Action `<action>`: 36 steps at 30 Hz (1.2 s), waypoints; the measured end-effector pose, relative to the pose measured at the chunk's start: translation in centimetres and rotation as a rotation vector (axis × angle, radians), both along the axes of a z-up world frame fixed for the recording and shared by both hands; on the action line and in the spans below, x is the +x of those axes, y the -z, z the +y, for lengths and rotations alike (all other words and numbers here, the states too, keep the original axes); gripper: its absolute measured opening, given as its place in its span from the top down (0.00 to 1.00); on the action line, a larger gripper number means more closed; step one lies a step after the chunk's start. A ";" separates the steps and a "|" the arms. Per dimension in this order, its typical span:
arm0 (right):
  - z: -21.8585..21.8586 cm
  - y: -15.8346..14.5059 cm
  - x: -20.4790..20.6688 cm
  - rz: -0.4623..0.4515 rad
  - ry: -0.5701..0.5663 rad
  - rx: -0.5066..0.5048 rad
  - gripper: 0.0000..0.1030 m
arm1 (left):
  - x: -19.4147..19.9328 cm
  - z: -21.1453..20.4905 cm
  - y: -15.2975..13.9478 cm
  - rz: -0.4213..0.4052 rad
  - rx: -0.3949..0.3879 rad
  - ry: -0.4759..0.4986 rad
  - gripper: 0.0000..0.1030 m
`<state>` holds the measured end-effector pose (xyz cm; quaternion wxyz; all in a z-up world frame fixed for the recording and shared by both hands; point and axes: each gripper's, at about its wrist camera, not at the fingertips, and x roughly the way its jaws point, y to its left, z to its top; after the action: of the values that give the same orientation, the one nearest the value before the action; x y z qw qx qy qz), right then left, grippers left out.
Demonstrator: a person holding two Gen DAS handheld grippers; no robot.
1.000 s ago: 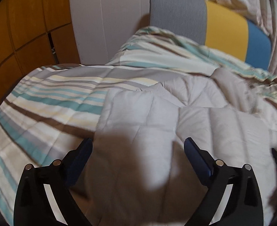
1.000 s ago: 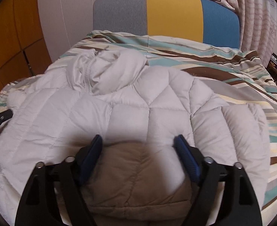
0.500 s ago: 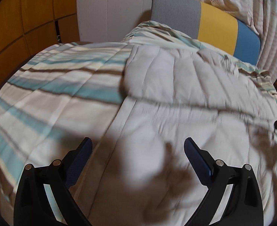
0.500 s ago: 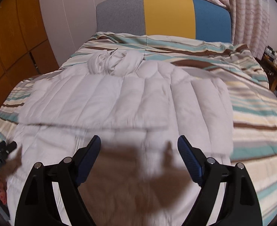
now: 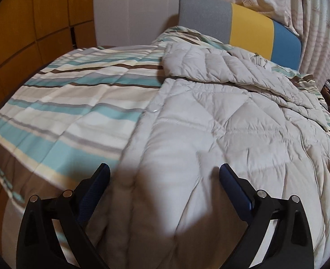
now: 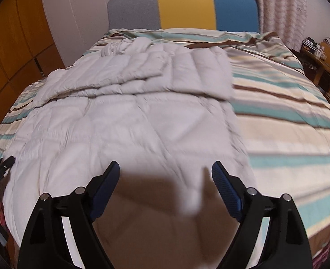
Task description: Fold large clothes
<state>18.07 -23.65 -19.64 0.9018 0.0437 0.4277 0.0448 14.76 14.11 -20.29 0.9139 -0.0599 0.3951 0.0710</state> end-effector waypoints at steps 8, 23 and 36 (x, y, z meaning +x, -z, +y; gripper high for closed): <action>-6.1 0.3 -5.9 0.015 0.087 0.025 0.19 | -4.6 1.7 0.7 -0.016 -0.049 -0.037 0.12; -7.7 2.9 -13.4 0.100 0.042 0.142 0.29 | -10.2 0.1 2.0 -0.054 -0.046 0.005 0.19; -5.6 -0.2 -13.1 -0.044 -0.050 0.226 0.88 | -10.4 -1.8 -1.1 -0.120 -0.101 0.085 0.82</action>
<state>5.02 -29.20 -19.45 0.8988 0.1336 0.4011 0.1162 4.34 12.32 -19.16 0.9340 -0.0931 0.3449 0.0086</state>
